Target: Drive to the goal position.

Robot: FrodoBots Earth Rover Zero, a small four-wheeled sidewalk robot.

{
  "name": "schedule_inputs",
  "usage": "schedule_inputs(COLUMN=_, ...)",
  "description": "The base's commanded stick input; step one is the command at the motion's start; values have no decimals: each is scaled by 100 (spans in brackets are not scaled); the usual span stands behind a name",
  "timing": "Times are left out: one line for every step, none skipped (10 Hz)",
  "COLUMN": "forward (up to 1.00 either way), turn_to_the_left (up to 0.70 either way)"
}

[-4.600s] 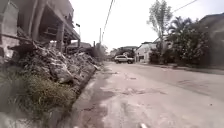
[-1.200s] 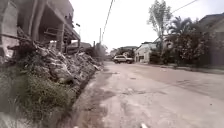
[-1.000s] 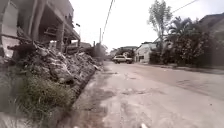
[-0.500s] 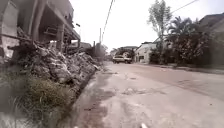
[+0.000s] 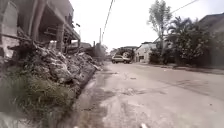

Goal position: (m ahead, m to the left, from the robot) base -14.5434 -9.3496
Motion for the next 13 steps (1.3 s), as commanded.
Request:
schedule_inputs(forward=4, turn_to_the_left=0)
schedule_inputs(forward=5, turn_to_the_left=0)
schedule_inputs(forward=4, turn_to_the_left=0)
schedule_inputs(forward=5, turn_to_the_left=0)
schedule_inputs(forward=5, turn_to_the_left=0)
schedule_inputs(forward=4, turn_to_the_left=0)
schedule_inputs(forward=5, turn_to_the_left=0)
schedule_inputs(forward=4, turn_to_the_left=0)
schedule_inputs(forward=4, turn_to_the_left=0)
schedule_inputs(forward=5, turn_to_the_left=0)
schedule_inputs(forward=5, turn_to_the_left=0)
schedule_inputs(forward=4, turn_to_the_left=0)
schedule_inputs(forward=4, turn_to_the_left=0)
